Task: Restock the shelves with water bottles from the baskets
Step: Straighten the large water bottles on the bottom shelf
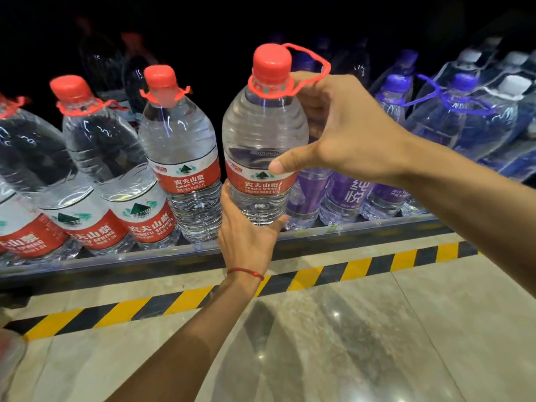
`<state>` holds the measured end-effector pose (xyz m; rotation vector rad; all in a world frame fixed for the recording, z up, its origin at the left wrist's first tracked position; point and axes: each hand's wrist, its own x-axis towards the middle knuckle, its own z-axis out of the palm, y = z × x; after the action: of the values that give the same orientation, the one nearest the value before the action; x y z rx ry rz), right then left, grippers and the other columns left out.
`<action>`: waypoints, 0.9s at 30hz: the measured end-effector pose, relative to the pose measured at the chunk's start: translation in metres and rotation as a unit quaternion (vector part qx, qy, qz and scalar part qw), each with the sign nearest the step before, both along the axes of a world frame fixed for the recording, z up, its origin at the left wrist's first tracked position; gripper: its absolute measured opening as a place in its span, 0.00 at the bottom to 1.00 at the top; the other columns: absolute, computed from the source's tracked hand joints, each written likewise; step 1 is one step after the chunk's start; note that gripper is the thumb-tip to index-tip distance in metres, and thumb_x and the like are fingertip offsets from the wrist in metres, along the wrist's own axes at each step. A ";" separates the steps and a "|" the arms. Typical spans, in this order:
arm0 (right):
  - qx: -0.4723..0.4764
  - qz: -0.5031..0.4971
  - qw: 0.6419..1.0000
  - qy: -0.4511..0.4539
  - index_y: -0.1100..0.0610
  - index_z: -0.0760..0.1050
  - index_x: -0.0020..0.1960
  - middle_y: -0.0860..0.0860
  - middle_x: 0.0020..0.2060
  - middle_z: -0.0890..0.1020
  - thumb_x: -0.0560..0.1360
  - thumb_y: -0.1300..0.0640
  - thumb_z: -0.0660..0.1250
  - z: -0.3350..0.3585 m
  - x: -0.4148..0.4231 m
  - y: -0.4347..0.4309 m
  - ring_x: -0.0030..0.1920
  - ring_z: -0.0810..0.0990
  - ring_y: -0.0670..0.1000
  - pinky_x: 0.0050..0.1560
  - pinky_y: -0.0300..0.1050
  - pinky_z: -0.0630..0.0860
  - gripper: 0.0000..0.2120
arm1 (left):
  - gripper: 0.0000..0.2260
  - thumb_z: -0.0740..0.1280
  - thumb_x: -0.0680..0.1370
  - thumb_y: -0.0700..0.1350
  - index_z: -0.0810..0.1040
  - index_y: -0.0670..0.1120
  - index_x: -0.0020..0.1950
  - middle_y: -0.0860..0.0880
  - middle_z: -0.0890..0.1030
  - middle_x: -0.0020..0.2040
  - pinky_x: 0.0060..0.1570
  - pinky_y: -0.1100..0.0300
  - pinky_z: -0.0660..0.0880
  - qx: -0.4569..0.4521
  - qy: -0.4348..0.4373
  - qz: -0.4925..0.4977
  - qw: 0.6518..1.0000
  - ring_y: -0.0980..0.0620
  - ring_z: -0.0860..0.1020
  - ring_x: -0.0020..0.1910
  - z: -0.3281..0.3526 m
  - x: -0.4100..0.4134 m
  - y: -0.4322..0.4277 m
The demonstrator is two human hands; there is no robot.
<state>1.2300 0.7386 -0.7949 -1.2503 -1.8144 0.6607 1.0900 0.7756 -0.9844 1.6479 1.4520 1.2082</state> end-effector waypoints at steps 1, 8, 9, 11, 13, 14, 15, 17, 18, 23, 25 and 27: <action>-0.005 0.003 1.000 0.003 0.66 0.75 0.69 0.55 0.64 0.83 0.67 0.72 0.81 -0.003 0.000 0.003 0.64 0.83 0.49 0.67 0.47 0.78 0.32 | 0.56 0.85 0.61 0.58 0.57 0.49 0.80 0.45 0.75 0.73 0.66 0.48 0.72 -0.002 -0.003 0.004 1.000 0.42 0.74 0.70 -0.002 0.002 0.002; -0.028 -0.004 0.999 0.017 0.66 0.74 0.68 0.55 0.64 0.83 0.67 0.74 0.79 -0.025 0.004 0.016 0.65 0.83 0.50 0.69 0.49 0.78 0.31 | 0.55 0.85 0.61 0.55 0.57 0.50 0.80 0.46 0.75 0.72 0.65 0.49 0.72 -0.018 -0.005 0.019 1.000 0.43 0.74 0.69 -0.018 0.009 0.006; -0.031 -0.005 0.999 0.015 0.66 0.74 0.68 0.56 0.64 0.83 0.68 0.75 0.79 -0.027 0.004 0.016 0.65 0.83 0.50 0.68 0.47 0.78 0.31 | 0.56 0.85 0.61 0.54 0.57 0.50 0.80 0.46 0.75 0.72 0.65 0.50 0.72 -0.020 -0.004 0.021 1.000 0.43 0.74 0.70 -0.020 0.010 0.006; -0.039 -0.004 0.999 0.014 0.66 0.74 0.67 0.57 0.63 0.83 0.68 0.75 0.78 -0.032 0.003 0.017 0.65 0.83 0.50 0.68 0.46 0.78 0.30 | 0.56 0.85 0.61 0.54 0.56 0.50 0.81 0.46 0.74 0.73 0.65 0.51 0.71 -0.028 -0.003 0.025 0.999 0.44 0.73 0.70 -0.024 0.011 0.006; -0.043 -0.004 0.999 0.015 0.66 0.74 0.68 0.57 0.64 0.82 0.68 0.76 0.78 -0.035 0.001 0.019 0.65 0.82 0.50 0.68 0.46 0.77 0.31 | 0.56 0.85 0.62 0.54 0.55 0.50 0.81 0.46 0.74 0.74 0.66 0.51 0.71 -0.035 -0.003 0.024 0.999 0.44 0.73 0.71 -0.027 0.012 0.007; -0.043 -0.006 0.999 0.016 0.66 0.73 0.69 0.57 0.65 0.82 0.68 0.75 0.77 -0.036 0.001 0.020 0.66 0.82 0.50 0.69 0.47 0.77 0.31 | 0.56 0.85 0.62 0.53 0.55 0.50 0.81 0.46 0.74 0.74 0.66 0.50 0.71 -0.038 -0.004 0.022 0.999 0.44 0.73 0.71 -0.028 0.012 0.008; -0.042 -0.009 0.999 0.016 0.66 0.73 0.69 0.57 0.66 0.81 0.69 0.75 0.77 -0.038 0.000 0.020 0.67 0.81 0.50 0.70 0.47 0.77 0.31 | 0.56 0.85 0.62 0.53 0.54 0.50 0.81 0.46 0.73 0.74 0.67 0.49 0.72 -0.039 -0.005 0.020 0.999 0.44 0.73 0.71 -0.028 0.012 0.008; -0.042 -0.019 0.999 0.019 0.66 0.72 0.71 0.57 0.67 0.80 0.69 0.75 0.77 -0.040 -0.001 0.021 0.68 0.80 0.50 0.71 0.48 0.76 0.32 | 0.56 0.85 0.62 0.54 0.54 0.50 0.81 0.46 0.74 0.73 0.67 0.47 0.73 -0.037 -0.010 0.016 0.999 0.44 0.73 0.71 -0.028 0.013 0.009; -0.042 -0.030 0.998 0.021 0.66 0.71 0.72 0.57 0.67 0.80 0.69 0.74 0.77 -0.041 -0.002 0.021 0.68 0.80 0.50 0.71 0.49 0.76 0.33 | 0.56 0.85 0.62 0.53 0.55 0.50 0.81 0.46 0.74 0.73 0.67 0.46 0.74 -0.035 -0.019 0.012 0.999 0.45 0.73 0.71 -0.028 0.013 0.010; -0.038 -0.086 0.996 0.007 0.59 0.72 0.74 0.51 0.66 0.82 0.67 0.62 0.79 -0.045 -0.005 0.027 0.68 0.80 0.49 0.71 0.54 0.76 0.37 | 0.53 0.86 0.63 0.52 0.61 0.49 0.81 0.48 0.75 0.73 0.71 0.48 0.72 -0.035 -0.076 -0.014 0.996 0.50 0.72 0.73 -0.028 0.005 0.015; -0.036 -0.091 0.995 -0.022 0.55 0.72 0.75 0.48 0.66 0.82 0.68 0.57 0.79 -0.043 -0.005 0.030 0.68 0.80 0.49 0.71 0.55 0.75 0.37 | 0.51 0.85 0.64 0.52 0.63 0.48 0.81 0.49 0.75 0.73 0.73 0.52 0.70 -0.032 -0.082 -0.025 0.996 0.55 0.71 0.72 -0.028 0.001 0.016; -0.036 -0.098 0.991 -0.081 0.52 0.71 0.75 0.47 0.67 0.80 0.68 0.51 0.78 -0.038 -0.006 0.033 0.70 0.77 0.49 0.73 0.54 0.73 0.37 | 0.51 0.85 0.64 0.53 0.62 0.47 0.82 0.51 0.74 0.73 0.74 0.53 0.69 -0.045 -0.103 -0.025 0.993 0.58 0.70 0.73 -0.028 -0.002 0.015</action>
<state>1.2240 0.7714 -0.8324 -1.5471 -1.7801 0.5310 1.0879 0.7911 -1.0121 1.4446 1.3113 1.2267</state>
